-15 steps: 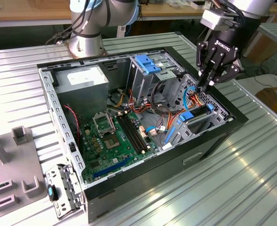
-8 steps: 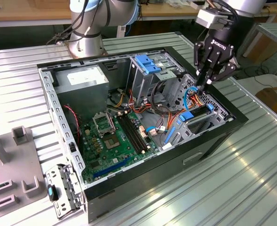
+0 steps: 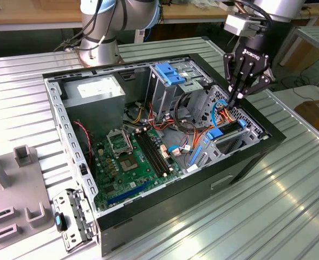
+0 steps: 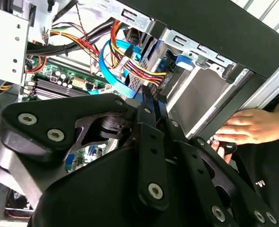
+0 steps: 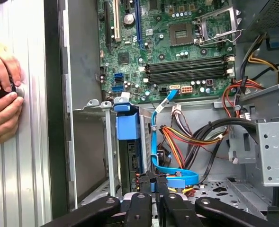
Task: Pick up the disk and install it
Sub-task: 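Insert the second disk wire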
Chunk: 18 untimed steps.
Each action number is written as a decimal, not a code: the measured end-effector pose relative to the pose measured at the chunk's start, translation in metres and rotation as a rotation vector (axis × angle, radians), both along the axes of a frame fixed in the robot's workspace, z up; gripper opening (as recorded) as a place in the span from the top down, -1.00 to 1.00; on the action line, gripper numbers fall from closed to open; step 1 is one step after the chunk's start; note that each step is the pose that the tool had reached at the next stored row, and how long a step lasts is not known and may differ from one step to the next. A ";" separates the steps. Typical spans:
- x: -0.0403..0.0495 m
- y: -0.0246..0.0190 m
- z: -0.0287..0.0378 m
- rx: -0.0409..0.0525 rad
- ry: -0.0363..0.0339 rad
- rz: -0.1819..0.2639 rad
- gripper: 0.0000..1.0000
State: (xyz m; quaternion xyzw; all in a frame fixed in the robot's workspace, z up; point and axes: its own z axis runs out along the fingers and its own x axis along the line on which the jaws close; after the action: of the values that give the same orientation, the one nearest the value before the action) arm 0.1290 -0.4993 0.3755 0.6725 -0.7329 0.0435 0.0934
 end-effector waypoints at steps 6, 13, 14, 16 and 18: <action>-0.0027 -0.0158 -0.0020 0.0350 -0.0004 0.000 0.68; -0.0121 -0.0276 -0.0072 0.0589 -0.0105 0.004 0.68; -0.0132 -0.0293 -0.0081 0.0608 -0.0126 0.005 0.68; -0.0150 -0.0320 -0.0096 0.0645 -0.0165 0.007 0.68; -0.0178 -0.0353 -0.0115 0.0709 -0.0243 0.011 0.68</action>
State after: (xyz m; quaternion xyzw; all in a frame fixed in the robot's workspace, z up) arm 0.1112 -0.5347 0.3640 0.6787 -0.7315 0.0261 0.0604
